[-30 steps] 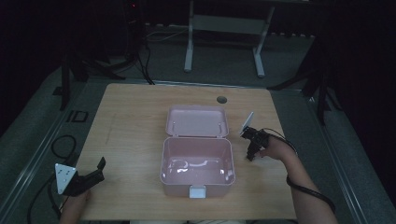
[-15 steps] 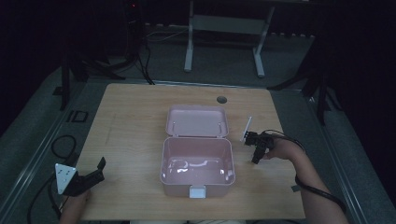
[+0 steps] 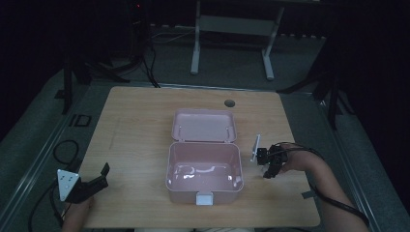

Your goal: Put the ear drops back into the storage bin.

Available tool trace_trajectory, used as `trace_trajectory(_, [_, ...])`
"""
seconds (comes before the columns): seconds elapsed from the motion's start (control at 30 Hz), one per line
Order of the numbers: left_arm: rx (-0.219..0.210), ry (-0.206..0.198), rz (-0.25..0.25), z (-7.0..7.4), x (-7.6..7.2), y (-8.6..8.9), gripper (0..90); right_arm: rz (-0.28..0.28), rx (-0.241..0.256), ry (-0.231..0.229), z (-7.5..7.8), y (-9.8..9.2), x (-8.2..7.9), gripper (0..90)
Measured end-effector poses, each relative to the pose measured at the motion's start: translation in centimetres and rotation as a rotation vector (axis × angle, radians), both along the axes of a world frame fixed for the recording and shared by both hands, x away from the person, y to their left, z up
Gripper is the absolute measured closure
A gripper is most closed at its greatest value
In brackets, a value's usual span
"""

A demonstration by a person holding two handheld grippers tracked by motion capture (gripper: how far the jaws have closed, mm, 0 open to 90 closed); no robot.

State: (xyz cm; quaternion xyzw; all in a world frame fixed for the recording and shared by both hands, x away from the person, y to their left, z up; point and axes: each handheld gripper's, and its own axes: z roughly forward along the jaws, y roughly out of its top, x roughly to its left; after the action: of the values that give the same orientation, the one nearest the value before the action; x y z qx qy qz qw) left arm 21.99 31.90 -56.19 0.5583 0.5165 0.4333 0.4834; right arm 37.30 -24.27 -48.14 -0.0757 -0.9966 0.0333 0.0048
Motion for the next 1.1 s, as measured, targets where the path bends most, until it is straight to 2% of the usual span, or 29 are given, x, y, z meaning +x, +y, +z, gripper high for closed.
trace_trajectory(0.23, [0.001, -0.001, 0.001, 0.0, 0.0, 0.0, 2.0, 0.083, -0.044, -0.02, -0.1, 0.4, -1.6, 59.6])
trace_trajectory(0.47, [0.003, 0.0, 0.0, 0.0, 0.0, 0.0, 2.0, 0.146, -0.042, -0.021, -0.2, 0.6, -2.6, 59.6])
trace_trajectory(0.6, [0.003, 0.0, 0.0, 0.0, 0.0, 0.0, 2.0, 0.152, -0.065, -0.013, -0.2, 0.8, -2.9, 59.6])
trace_trajectory(0.8, [0.003, 0.0, 0.001, 0.0, 0.0, 0.0, 2.0, 0.144, -0.057, 0.0, 0.4, 1.1, -3.2, 59.7])
trace_trajectory(0.93, [0.0, 0.0, 0.002, 0.0, 0.0, 0.0, 2.0, 0.145, -0.051, 0.013, 1.0, 1.3, -3.5, 59.7])
trace_trajectory(1.1, [0.0, 0.001, 0.003, 0.0, 0.0, 0.0, 2.0, 0.151, -0.05, 0.0, 2.3, 1.6, -3.9, 59.7])
